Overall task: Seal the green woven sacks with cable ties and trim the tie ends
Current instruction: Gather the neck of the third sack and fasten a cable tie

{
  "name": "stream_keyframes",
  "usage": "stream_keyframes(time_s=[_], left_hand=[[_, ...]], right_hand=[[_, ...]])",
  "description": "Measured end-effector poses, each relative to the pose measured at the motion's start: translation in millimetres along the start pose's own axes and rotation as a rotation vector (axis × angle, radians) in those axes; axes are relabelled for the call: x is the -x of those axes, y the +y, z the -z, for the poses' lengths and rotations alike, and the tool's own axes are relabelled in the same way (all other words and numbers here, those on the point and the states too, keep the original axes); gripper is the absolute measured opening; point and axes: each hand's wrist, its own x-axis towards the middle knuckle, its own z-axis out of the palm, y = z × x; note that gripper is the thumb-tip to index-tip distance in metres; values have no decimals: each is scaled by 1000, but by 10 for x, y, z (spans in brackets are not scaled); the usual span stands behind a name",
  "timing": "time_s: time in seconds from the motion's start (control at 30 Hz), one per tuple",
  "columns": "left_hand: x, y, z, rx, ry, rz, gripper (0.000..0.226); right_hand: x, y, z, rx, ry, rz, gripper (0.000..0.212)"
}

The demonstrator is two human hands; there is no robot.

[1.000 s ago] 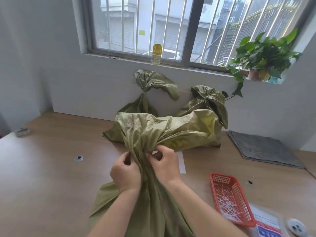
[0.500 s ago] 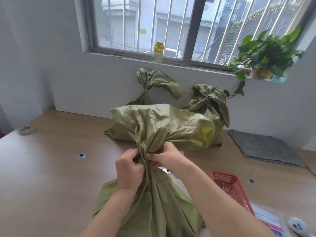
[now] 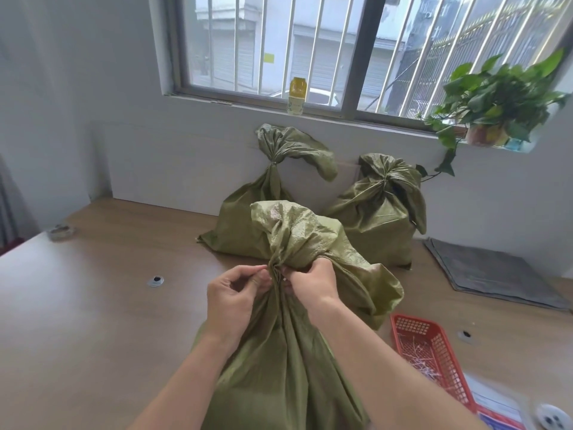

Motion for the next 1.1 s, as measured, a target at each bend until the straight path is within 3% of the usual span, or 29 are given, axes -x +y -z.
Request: stream_keyframes(time_s=[0.23,0.43,0.7,0.8,0.97,1.1], left_hand=[[-16,-60,91,50,-116,50,18],[-39,-95,21,-24,-157,-180,12],[-132,-106,6,-168,-459,-283,7],[-237,-21,9,-321,-462,-257,14],[-432,-16,60,-454,-454,-342,22],[-511,-92,86,-500,-504,-378,32]], right_hand=[[104,0,183,-156,-155,79,34],[138,15,207,115,-24,261,32],[126,63,221,269,82,358,15],[103,108,224,215,16,390,14],[118,149,317,-42,-81,328,45],[168,181,329,-56,-48,368,35]])
